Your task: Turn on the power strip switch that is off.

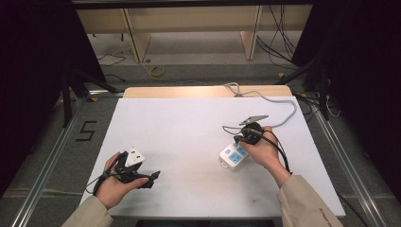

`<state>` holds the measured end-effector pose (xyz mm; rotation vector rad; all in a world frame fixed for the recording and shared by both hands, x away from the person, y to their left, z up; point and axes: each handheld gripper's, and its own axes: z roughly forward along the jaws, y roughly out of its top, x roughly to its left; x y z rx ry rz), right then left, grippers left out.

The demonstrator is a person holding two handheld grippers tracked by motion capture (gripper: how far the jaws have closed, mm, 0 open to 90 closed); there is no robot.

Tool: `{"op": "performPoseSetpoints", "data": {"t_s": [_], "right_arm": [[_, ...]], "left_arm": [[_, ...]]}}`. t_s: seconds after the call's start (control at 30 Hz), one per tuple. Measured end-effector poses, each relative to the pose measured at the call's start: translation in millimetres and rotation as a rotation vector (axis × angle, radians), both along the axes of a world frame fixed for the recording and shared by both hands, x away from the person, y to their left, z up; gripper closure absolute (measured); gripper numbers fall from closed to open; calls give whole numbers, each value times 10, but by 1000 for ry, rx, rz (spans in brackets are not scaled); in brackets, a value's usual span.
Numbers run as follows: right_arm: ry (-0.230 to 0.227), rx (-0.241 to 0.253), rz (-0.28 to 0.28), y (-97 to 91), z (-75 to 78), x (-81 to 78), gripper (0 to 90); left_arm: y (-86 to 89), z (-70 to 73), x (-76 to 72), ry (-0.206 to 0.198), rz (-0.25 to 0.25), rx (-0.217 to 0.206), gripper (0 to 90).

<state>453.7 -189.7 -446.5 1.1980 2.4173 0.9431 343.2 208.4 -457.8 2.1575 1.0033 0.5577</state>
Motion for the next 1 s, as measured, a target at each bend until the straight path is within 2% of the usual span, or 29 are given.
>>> {"op": "performPoseSetpoints", "data": {"t_s": [0.33, 1.0], "right_arm": [[19, -15, 8, 5, -17, 13, 900], [27, -49, 28, 46, -13, 32, 900]], "left_arm": [[-1, -1, 2, 0, -1, 0, 83], [0, -1, 3, 0, -2, 2, 83]]}}
